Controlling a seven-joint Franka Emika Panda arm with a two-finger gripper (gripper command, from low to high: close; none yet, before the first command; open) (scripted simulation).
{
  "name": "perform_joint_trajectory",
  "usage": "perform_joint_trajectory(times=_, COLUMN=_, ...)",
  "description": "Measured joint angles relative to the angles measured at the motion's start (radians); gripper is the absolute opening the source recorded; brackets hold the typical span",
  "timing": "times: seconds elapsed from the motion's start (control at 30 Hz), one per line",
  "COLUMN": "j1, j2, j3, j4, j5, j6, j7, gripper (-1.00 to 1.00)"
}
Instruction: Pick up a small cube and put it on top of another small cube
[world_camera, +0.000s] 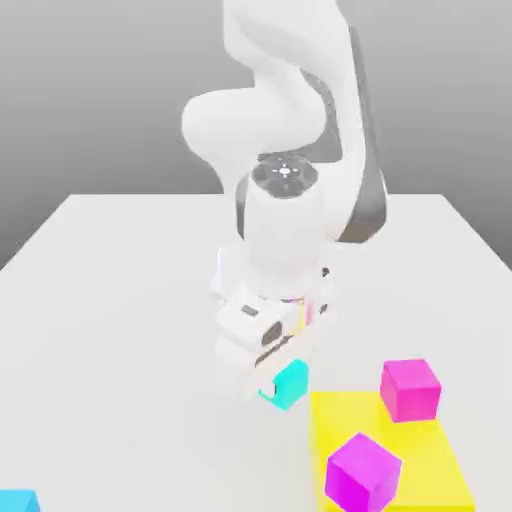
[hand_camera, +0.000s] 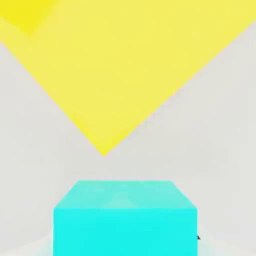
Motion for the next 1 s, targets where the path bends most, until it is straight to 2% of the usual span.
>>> perform_joint_trajectory(times=0.13, j1=0.022, j2=0.018, j3=0.049, j4=0.002, j5=0.099, j6=-0.172, j7=-0.039, gripper=-1.00)
perform_joint_trajectory(times=0.23, j1=0.054, j2=0.015, j3=0.092, j4=0.034, j5=0.112, j6=-0.320, j7=-0.123, gripper=-1.00)
perform_joint_trajectory(times=0.37, j1=0.115, j2=-0.018, j3=0.142, j4=0.091, j5=0.052, j6=-0.508, j7=-0.253, gripper=-1.00)
perform_joint_trajectory(times=0.5, j1=0.179, j2=-0.075, j3=0.166, j4=0.144, j5=-0.053, j6=-0.654, j7=-0.367, gripper=-1.00)
perform_joint_trajectory(times=0.6, j1=0.181, j2=-0.128, j3=0.144, j4=0.186, j5=-0.144, j6=-0.589, j7=-0.476, gripper=-1.00)
perform_joint_trajectory(times=0.77, j1=0.158, j2=-0.204, j3=0.123, j4=0.243, j5=-0.257, j6=-0.394, j7=-0.652, gripper=-1.00)
perform_joint_trajectory(times=0.87, j1=0.153, j2=-0.196, j3=0.109, j4=0.251, j5=-0.267, j6=-0.270, j7=-0.719, gripper=-1.00)
perform_joint_trajectory(times=1.0, j1=0.153, j2=-0.094, j3=0.107, j4=0.228, j5=-0.245, j6=-0.126, j7=-0.747, gripper=-1.00)
